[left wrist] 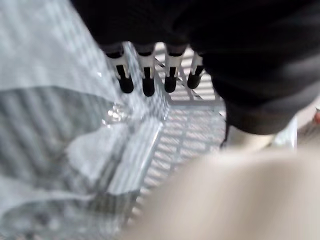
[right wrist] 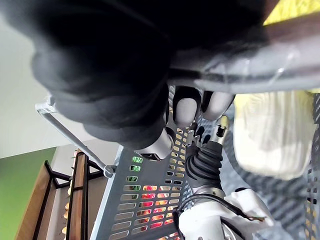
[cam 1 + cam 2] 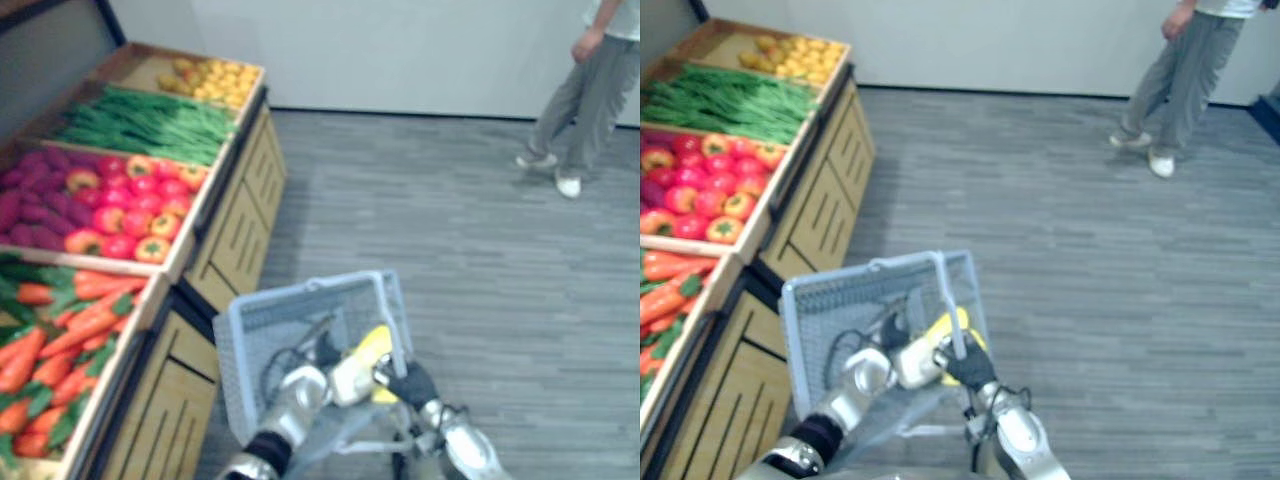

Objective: Pick vegetable in the basket

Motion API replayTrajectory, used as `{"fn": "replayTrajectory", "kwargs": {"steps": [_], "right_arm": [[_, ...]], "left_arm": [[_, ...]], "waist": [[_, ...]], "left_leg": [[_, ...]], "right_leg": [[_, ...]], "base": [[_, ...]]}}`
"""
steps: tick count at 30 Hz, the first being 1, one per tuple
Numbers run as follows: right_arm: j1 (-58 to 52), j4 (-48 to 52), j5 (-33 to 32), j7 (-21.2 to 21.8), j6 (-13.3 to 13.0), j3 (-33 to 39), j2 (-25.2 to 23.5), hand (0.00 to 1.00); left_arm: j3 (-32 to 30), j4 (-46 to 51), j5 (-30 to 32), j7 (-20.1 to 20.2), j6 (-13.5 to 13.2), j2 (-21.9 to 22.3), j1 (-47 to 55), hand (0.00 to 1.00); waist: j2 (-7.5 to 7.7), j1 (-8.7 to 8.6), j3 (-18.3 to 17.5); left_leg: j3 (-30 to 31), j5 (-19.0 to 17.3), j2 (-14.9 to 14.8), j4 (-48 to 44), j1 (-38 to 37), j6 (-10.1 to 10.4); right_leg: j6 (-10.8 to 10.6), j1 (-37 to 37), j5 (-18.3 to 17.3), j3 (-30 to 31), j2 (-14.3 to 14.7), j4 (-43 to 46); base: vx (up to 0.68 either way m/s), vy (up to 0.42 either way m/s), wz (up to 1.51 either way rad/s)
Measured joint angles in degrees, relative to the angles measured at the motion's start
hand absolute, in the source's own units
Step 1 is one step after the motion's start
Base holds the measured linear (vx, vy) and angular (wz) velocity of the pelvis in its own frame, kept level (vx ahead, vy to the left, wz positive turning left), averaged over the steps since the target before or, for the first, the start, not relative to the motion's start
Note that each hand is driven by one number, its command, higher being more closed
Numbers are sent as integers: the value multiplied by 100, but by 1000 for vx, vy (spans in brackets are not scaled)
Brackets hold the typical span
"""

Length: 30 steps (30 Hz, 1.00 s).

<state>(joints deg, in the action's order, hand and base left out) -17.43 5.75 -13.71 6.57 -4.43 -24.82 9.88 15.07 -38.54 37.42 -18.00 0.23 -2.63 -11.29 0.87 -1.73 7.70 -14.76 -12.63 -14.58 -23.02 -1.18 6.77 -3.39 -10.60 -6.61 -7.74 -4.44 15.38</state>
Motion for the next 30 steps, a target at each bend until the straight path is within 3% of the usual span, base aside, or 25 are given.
{"fn": "replayTrajectory", "kwargs": {"steps": [2, 3, 5, 7, 8, 9, 11, 13, 15, 16, 17, 18, 19, 21, 22, 23, 24, 25, 26, 27, 28, 29, 30], "right_arm": [[12, -155, 14, 10, -1, 234, 41, 100], [27, -362, 76, -28, 0, 582, 29, 100], [134, -649, 437, -5, -78, 908, 39, 100], [379, -1131, 964, -249, -110, 1523, -177, 100], [536, -1416, 1203, -315, -114, 1889, -155, 100], [630, -1729, 1387, -532, -92, 2260, -119, 100], [671, -2216, 1398, -942, 27, 2903, -146, 100], [852, -2707, 1381, -1235, 133, 3457, -220, 100], [1060, -3425, 1399, -1614, 271, 4144, -306, 100], [1093, -3612, 1412, -1671, 317, 4270, -306, 100], [1137, -3964, 1525, -1824, 378, 4461, -314, 100], [1160, -4131, 1556, -1889, 389, 4544, -314, 100], [1286, -4537, 1591, -2011, 402, 4767, -298, 100], [1362, -4827, 1591, -2078, 424, 4952, -287, 100], [1385, -5028, 1549, -2123, 423, 5146, -279, 100], [1395, -5087, 1489, -2173, 421, 5224, -276, 100], [1378, -5185, 1384, -2238, 422, 5366, -267, 100], [1300, -5384, 1290, -2258, 422, 5428, -251, 100], [1300, -5384, 1290, -2258, 422, 5428, -251, 100], [1165, -5421, 1187, -2255, 423, 5435, -254, 100], [1109, -5440, 1080, -2251, 421, 5440, -315, 100], [1094, -5442, 1072, -2239, 417, 5459, -399, 100], [1023, -5429, 1039, -2230, 417, 5503, -438, 100]], "left_arm": [[-25, 665, -8, 12, -24, 129, 221, 0], [-34, 1134, -16, 13, -122, 164, 437, 0], [-35, 1750, -87, 50, -317, 391, 666, 0], [-75, 2321, -127, 94, -488, 475, 892, 0], [-58, 2629, -129, 147, -622, 486, 1010, 0], [-50, 2949, -138, 156, -679, 484, 1120, 0], [-196, 3273, -386, 217, -724, 471, 1232, 0], [-397, 3630, -673, 291, -726, 380, 1480, 0], [-421, 3674, -1085, 479, -724, 123, 1748, 0], [-408, 3710, -1218, 560, -727, 83, 1857, 0], [-375, 3858, -1410, 701, -741, -34, 2067, 0], [-354, 3928, -1488, 737, -762, -87, 2126, 0], [-352, 4086, -1612, 782, -836, -173, 2233, 0], [-353, 4098, -1842, 802, -900, -227, 2298, 0], [-366, 4094, -1947, 811, -903, -204, 2311, 0], [-366, 4089, -1988, 811, -903, -200, 2307, 0], [-379, 4035, -2069, 814, -918, -204, 2281, 0], [-432, 3794, -2155, 820, -975, -202, 2230, 0], [-432, 3794, -2155, 820, -975, -202, 2230, 0], [-503, 3391, -2376, 836, -966, -201, 2116, 0], [-624, 3087, -2537, 837, -945, -201, 2057, 0], [-775, 2966, -2607, 836, -883, -193, 2062, 0], [-954, 2815, -2608, 837, -772, -31, 2123, 0]], "waist": [[-62, 20, 107], [-54, 47, 113], [-62, 54, 120], [-126, 56, 101], [-240, 73, 89], [-410, 56, 16], [-431, 62, -14], [-449, 75, -22], [-429, 74, -28], [-411, 77, -22], [-335, 66, -39], [-315, 57, -43], [-317, 36, -43], [-328, 32, -44], [-361, 15, -42], [-379, -6, -44], [-398, -33, -37], [-386, -125, -48], [-386, -125, -48], [-377, -136, -63], [-265, -122, -85], [-125, -95, -72], [-203, 0, -138]], "left_leg": [[1, 185, -404, -1417, 558, -187], [-168, 116, -490, -1848, 762, -184], [-572, 16, -360, -1786, 1110, -136], [-1255, 70, -154, -1140, 1352, -131], [-2033, 546, -100, -559, 1388, -381], [-2981, 811, -88, -264, 1276, -983], [-3444, 605, 265, 186, 1120, -1283], [-3151, 493, 737, 767, 1040, -1426], [-2716, 494, 1168, 1262, 741, -1438], [-2627, 493, 1243, 1342, 595, -1438], [-2376, 488, 1386, 1508, 362, -1439], [-2237, 485, 1420, 1568, 292, -1438], [-1981, 512, 1405, 1662, 229, -1397], [-1732, 554, 1367, 1688, 187, -1345], [-1405, 599, 1333, 1672, 177, -1275], [-1259, 626, 1311, 1669, 189, -1242], [-990, 673, 1289, 1673, 200, -1170], [-480, 762, 1284, 1704, 262, -1041], [-480, 762, 1284, 1704, 262, -1041], [-28, 835, 1306, 1779, 356, -895], [257, 920, 1371, 1873, 417, -742], [274, 968, 1388, 1930, 381, -678], [71, 1061, 1130, 2015, 282, -555]], "right_leg": [[145, 523, -27, -269, 64, -224], [155, 896, -32, -425, 2, -457], [151, 1285, -33, -738, -187, -772], [126, 1448, -41, -1131, -367, -917], [-5, 1561, -104, -1425, -425, -935], [-302, 1768, -314, -1722, -473, -914], [-393, 2007, -402, -2277, -596, -913], [-465, 2165, -481, -2728, -689, -830], [-536, 2184, -617, -3007, -1060, 258], [-529, 2159, -611, -3001, -1211, 706], [-412, 1988, -503, -2883, -1532, 1686], [-396, 1832, -484, -2707, -1612, 2155], [-147, 1251, -680, -2074, -1567, 2961], [-90, 803, -844, -1531, -1388, 3064], [45, 541, -1008, -1165, -1221, 2668], [52, 471, -1051, -992, -1126, 2395], [34, 430, -1058, -658, -977, 1931], [-33, 401, -1017, 201, -720, 1132], [-33, 401, -1017, 201, -720, 1132], [-112, 387, -951, 1004, -553, 541], [-182, 411, -881, 1413, -551, 121], [-520, 442, -542, 1393, -645, 87], [-479, 551, -495, 1073, -534, 46]], "base": [[383, -259, 50], [330, -109, 63], [285, -39, 76], [233, 38, 84], [253, 119, 116], [268, 147, 139], [286, 182, 167], [282, 173, 143], [224, 98, 121], [305, 97, 102], [260, 51, 75], [379, 30, 103], [234, -34, 79], [242, -44, 86], [225, -67, 102], [207, -132, 121], [173, -248, 157], [136, -281, 132], [69, -268, 168], [1, -256, 139], [-8, -360, 173], [16, -465, 140], [64, -395, 95]]}}
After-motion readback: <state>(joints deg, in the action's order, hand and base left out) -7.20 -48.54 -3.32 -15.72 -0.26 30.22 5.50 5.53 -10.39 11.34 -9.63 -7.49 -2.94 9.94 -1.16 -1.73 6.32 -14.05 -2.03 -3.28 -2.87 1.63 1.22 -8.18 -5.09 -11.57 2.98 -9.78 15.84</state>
